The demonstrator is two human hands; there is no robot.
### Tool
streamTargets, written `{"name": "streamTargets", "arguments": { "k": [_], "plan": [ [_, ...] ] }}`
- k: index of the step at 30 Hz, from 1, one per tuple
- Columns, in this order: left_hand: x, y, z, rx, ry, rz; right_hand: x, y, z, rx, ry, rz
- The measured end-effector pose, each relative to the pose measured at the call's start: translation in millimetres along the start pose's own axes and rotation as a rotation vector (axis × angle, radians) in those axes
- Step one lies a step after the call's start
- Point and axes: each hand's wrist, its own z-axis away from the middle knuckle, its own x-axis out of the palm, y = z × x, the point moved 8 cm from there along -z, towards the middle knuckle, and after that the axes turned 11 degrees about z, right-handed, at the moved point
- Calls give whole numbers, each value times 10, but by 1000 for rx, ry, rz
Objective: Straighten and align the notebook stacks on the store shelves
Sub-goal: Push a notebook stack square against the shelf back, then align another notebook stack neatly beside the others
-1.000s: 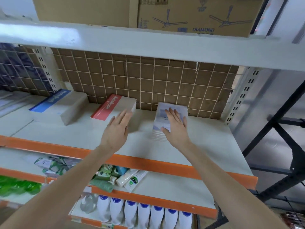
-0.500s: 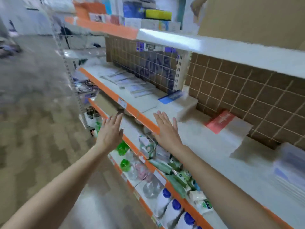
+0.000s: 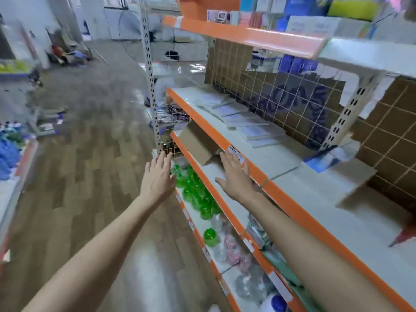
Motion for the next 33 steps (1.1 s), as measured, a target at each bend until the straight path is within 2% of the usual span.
{"name": "streamTargets", "arguments": {
  "k": [4, 9, 17, 23, 27, 33],
  "plan": [
    [308, -178, -576, 21, -45, -1, 234, 83, -759, 9, -42, -8],
    [576, -288, -1717, 82, -63, -18, 423, 272, -1970, 55, -27, -61],
    [812, -310, -3528, 162, -124, -18, 368, 704, -3712, 146, 1, -97],
    [1152, -503, -4387, 198, -192, 48, 528, 852, -4481, 207, -46, -77],
    [1360, -530, -4998, 277, -262, 135, 637, 916, -4905, 273, -17, -81],
    [1791, -328, -5711, 524, -441, 65, 827, 1081, -5373, 485, -58, -43]
  ]
}}
